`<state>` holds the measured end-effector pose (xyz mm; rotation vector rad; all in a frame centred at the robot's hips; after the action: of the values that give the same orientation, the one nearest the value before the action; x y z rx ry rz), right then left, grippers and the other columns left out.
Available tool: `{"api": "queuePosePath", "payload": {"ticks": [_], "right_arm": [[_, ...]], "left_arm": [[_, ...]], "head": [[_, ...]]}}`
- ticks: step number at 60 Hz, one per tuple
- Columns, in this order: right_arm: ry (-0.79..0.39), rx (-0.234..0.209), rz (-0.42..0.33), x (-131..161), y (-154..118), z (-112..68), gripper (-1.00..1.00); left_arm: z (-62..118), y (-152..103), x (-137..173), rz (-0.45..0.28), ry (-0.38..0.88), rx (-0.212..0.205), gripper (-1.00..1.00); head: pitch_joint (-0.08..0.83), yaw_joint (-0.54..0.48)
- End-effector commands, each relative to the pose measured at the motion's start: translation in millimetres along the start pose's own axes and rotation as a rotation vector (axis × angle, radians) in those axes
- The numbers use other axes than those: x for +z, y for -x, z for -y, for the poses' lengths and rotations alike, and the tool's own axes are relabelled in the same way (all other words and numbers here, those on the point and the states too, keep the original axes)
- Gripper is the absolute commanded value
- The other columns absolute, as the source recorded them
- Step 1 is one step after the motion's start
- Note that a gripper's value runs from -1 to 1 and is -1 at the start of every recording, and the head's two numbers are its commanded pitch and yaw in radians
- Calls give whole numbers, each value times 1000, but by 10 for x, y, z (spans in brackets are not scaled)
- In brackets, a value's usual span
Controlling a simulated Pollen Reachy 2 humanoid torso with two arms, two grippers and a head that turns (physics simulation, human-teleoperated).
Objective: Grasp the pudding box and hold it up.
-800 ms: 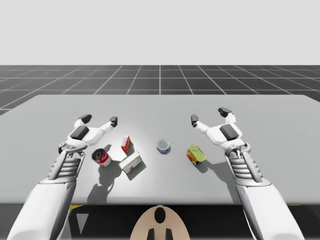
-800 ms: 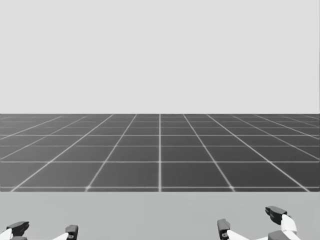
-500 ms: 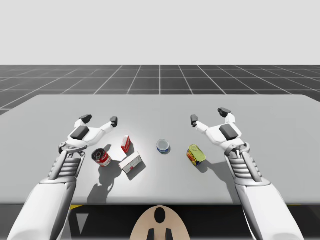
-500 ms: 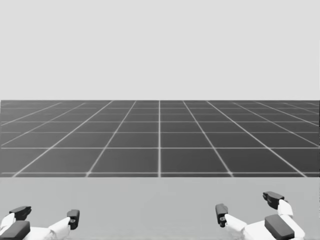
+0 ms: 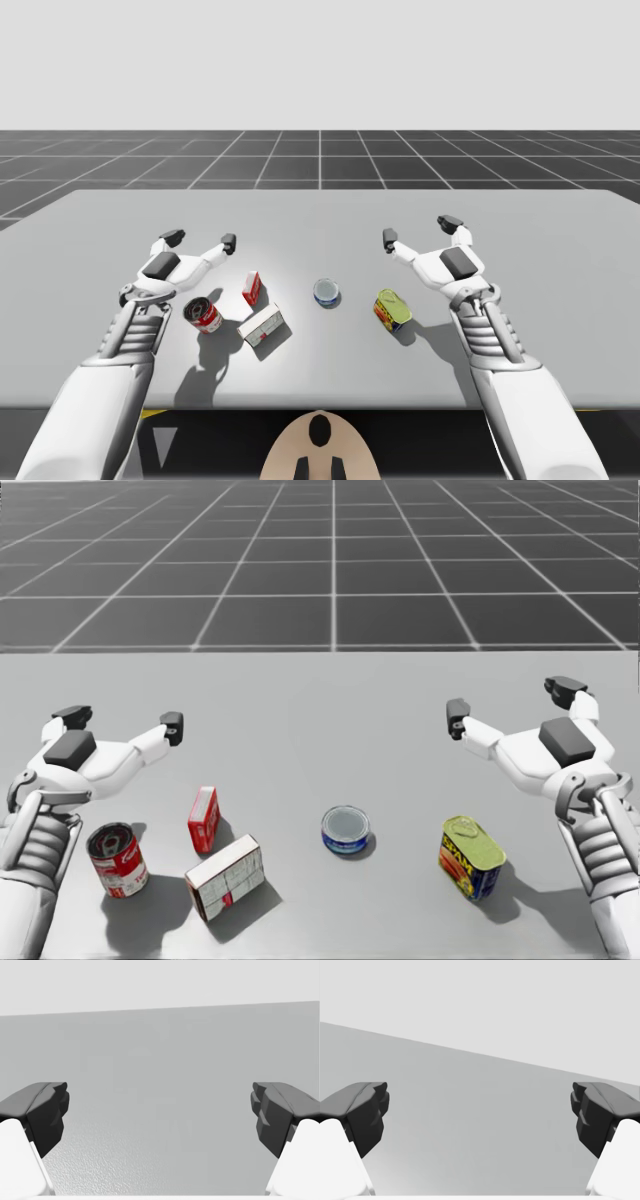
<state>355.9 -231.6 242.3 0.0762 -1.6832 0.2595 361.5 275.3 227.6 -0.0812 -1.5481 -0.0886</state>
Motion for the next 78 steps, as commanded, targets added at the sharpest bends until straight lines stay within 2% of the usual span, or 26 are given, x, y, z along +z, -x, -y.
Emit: {"api": "queuePosePath", "payload": {"ticks": [1, 25, 35, 42, 49, 53, 60, 69, 78], "right_arm": [[1, -4, -3, -4, -4, 10, -1000], [-6, -17, -13, -4, -5, 8, -1000], [-8, -20, -16, -3, 0, 3, -1000], [-6, -21, -15, 5, -6, -3, -1000], [-4, -19, -18, 5, 4, -13, -1000], [-4, -17, -20, 2, 10, -19, -1000], [-3, -15, -23, -3, 19, -24, -1000], [-3, -13, -25, -7, 27, -29, -1000], [-4, -12, -24, -16, 29, -34, -1000]], "left_arm": [[-1, 3, -10, -1, 1, 0, -1000], [14, 22, -20, -7, 7, 4, -1000], [16, 14, -15, -5, 10, 7, -1000], [33, -68, 50, 12, 33, 33, -1000], [52, -242, 286, 4, 141, 64, -1000], [62, -351, 480, 10, 180, 40, -1000], [69, -451, 825, 8, 233, 33, -1000], [64, -396, 1269, -46, 310, 32, -1000], [75, -195, 1648, -94, 357, 26, -1000]], "head": [[526, 61], [720, 204], [736, 221], [733, 223], [729, 222], [730, 225], [733, 233], [730, 240], [734, 246]]}}
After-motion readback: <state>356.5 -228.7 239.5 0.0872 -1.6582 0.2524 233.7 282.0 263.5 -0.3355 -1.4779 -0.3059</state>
